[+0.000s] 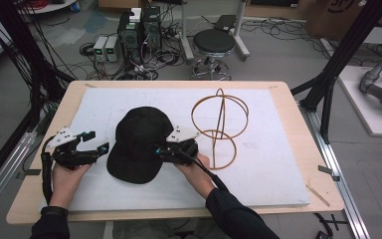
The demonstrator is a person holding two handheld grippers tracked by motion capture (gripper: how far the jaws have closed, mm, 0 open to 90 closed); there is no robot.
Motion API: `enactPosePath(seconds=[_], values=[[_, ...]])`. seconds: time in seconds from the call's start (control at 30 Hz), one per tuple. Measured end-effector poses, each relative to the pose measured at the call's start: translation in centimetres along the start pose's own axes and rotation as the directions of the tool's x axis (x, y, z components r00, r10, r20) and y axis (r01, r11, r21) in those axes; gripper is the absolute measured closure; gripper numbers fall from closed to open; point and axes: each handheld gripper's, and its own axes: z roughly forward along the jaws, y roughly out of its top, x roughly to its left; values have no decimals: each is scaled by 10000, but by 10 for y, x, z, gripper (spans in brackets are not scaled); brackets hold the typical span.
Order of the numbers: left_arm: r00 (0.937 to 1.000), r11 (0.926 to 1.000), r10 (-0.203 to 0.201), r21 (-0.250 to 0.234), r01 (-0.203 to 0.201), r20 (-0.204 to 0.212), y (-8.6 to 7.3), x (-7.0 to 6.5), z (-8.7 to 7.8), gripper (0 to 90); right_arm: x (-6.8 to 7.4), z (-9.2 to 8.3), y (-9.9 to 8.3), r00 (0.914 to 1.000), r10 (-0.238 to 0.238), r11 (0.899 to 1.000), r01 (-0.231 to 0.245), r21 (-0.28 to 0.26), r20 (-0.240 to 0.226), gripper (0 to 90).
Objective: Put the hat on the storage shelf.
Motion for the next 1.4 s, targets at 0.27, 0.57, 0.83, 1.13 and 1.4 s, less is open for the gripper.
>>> enactPosePath(seconds=[0.27,0.57,0.83,1.13,1.4], values=[[10000,10000,47,66,-47,3,0,-1,0,231,-5,6,0,9979,487,9987,-480,169,-436,594],[10000,10000,41,90,-41,-18,-1,-1,0,230,-12,0,1,9961,641,9979,-634,130,-609,815],[10000,9999,55,113,-55,-15,-1,-1,0,231,-10,-3,2,9959,679,9977,-679,18,-600,871],[9999,9999,70,82,-69,-83,-1,-1,-1,231,9,-18,17,9993,-186,9986,170,-492,-324,883],[9995,9999,44,-105,-48,-317,0,1,-6,231,22,-27,43,9971,-710,9934,682,-925,-281,888]])
